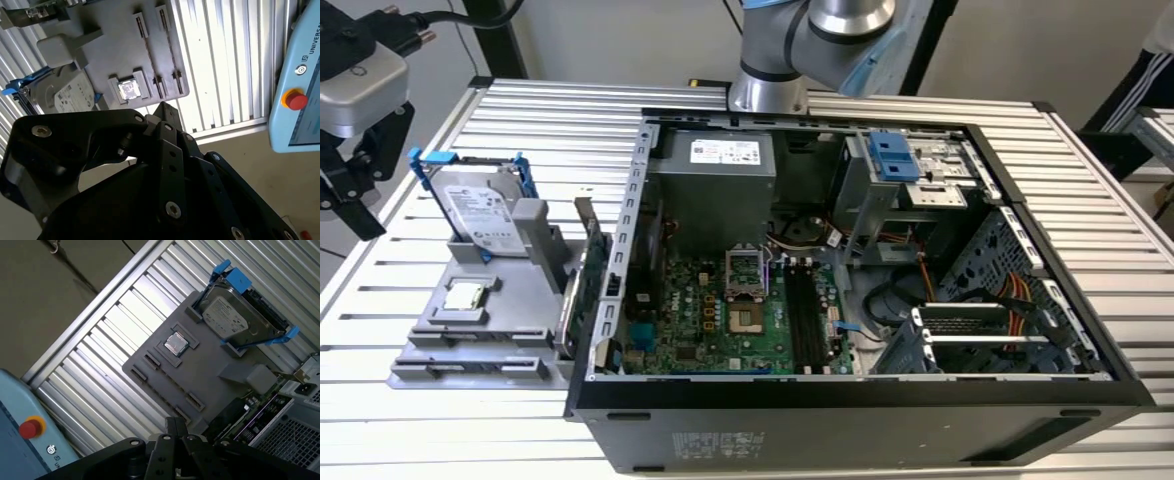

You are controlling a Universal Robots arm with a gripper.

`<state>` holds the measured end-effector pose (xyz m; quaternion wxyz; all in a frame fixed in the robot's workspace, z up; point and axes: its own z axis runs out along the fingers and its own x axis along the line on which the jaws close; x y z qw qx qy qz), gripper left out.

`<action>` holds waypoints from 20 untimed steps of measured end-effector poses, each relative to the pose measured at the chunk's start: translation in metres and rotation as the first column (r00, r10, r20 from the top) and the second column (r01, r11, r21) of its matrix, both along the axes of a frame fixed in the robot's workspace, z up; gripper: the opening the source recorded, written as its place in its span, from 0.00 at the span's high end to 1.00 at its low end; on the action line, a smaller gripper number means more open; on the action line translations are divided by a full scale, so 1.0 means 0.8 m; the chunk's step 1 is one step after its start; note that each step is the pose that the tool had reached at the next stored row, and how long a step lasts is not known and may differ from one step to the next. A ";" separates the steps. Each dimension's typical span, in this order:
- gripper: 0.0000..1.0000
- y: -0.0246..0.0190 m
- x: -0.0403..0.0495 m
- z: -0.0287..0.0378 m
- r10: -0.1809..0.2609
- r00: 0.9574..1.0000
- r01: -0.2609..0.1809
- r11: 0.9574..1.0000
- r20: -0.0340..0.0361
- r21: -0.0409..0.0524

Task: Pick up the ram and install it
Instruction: 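Pick up the ram and move it above insertion slot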

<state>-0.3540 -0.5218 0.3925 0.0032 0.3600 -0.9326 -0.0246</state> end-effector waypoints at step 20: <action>1.00 0.0000 0.000 -0.0001 0.068 0.998 -0.068 0.998 0.000 0.000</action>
